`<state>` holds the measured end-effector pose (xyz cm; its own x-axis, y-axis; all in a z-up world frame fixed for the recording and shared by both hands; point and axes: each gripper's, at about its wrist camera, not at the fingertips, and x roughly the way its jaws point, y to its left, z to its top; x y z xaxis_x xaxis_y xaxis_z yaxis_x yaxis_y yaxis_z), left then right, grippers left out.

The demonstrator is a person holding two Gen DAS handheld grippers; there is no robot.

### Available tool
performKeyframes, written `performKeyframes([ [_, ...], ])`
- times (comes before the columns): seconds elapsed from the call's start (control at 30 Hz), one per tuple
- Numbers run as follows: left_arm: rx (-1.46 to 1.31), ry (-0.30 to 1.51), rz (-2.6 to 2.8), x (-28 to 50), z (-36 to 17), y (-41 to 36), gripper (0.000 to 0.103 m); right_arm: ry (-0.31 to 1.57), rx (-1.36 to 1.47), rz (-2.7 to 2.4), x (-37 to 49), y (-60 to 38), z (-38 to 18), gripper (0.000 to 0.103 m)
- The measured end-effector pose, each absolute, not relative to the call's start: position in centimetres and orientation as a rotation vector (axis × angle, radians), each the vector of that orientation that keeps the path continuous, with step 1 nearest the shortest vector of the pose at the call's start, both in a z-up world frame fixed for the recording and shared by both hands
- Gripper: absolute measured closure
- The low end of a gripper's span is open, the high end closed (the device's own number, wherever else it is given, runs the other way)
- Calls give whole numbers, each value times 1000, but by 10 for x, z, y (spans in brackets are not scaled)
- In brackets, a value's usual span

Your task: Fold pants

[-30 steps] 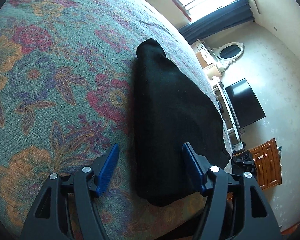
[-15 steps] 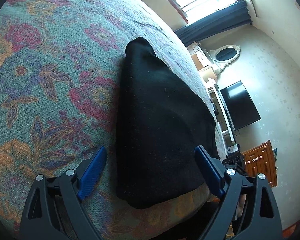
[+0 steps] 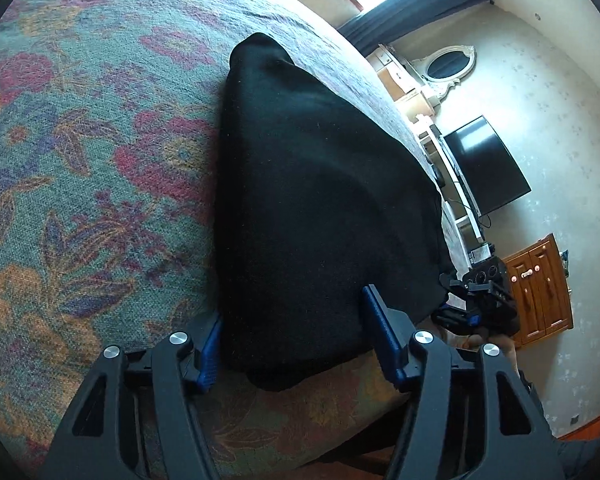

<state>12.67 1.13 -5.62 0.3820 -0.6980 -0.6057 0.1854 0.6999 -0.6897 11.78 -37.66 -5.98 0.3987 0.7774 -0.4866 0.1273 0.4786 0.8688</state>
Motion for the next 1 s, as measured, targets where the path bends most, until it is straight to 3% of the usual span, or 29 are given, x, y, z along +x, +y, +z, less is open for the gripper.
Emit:
performKeyframes([
  [0.33, -540, 1009, -567, 123, -49, 14, 60, 1095, 1038, 541, 110, -381, -53, 72],
  [1.0, -566, 1020, -590, 127, -65, 17, 56, 1097, 1093, 495, 93, -405, -71, 73],
])
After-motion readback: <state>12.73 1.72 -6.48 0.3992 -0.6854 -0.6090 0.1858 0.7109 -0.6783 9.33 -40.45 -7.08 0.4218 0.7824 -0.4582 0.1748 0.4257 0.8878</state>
